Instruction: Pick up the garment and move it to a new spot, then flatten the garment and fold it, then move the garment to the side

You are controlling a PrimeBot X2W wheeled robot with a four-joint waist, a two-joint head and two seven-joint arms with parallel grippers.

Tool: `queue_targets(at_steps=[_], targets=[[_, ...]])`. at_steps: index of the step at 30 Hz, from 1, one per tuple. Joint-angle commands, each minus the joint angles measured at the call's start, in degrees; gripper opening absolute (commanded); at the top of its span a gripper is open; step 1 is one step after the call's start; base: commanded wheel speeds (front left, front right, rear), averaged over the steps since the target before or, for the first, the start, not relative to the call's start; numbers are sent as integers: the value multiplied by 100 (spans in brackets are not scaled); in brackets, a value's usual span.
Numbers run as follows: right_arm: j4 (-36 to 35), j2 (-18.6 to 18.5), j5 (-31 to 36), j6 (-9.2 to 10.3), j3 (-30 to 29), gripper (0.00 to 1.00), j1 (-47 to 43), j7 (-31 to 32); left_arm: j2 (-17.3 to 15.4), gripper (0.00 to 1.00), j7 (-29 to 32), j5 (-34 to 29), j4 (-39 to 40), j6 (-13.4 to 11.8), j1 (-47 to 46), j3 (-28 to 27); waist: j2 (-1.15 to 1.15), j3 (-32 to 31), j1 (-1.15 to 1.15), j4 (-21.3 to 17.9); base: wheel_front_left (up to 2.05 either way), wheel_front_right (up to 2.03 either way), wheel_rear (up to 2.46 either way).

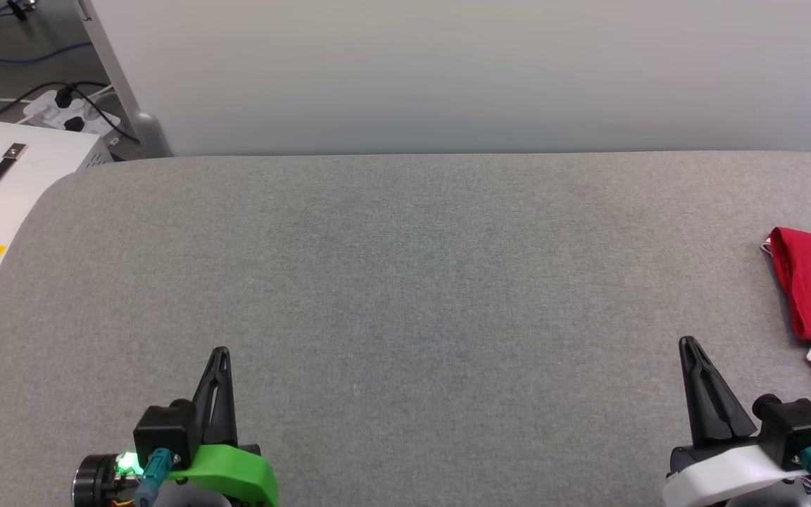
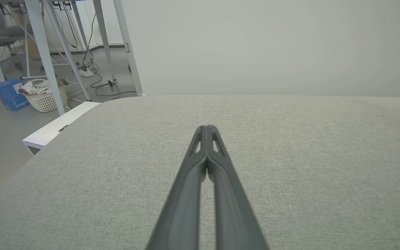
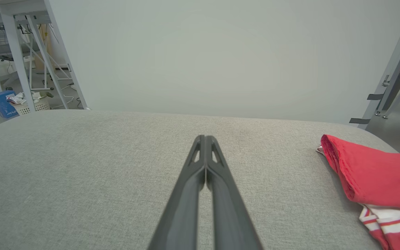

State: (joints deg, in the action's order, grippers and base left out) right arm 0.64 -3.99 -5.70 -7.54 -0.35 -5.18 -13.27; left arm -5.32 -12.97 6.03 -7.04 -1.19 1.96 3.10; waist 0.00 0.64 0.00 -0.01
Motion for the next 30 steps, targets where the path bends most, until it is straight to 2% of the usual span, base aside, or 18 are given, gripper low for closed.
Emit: queue_targets(at_steps=[1, 30], targets=[[-9, 12, 41, 1, -1, 0, 68, 44, 30, 0, 40, -46, 33, 15, -25, -29, 0, -1, 0, 0, 0, 0, 0], [-24, 39, 181, 2, 9, 0, 188, 385, 87, 0, 374, -194, 211, 43, -71, -104, 0, -18, 0, 0, 0, 0, 0]])
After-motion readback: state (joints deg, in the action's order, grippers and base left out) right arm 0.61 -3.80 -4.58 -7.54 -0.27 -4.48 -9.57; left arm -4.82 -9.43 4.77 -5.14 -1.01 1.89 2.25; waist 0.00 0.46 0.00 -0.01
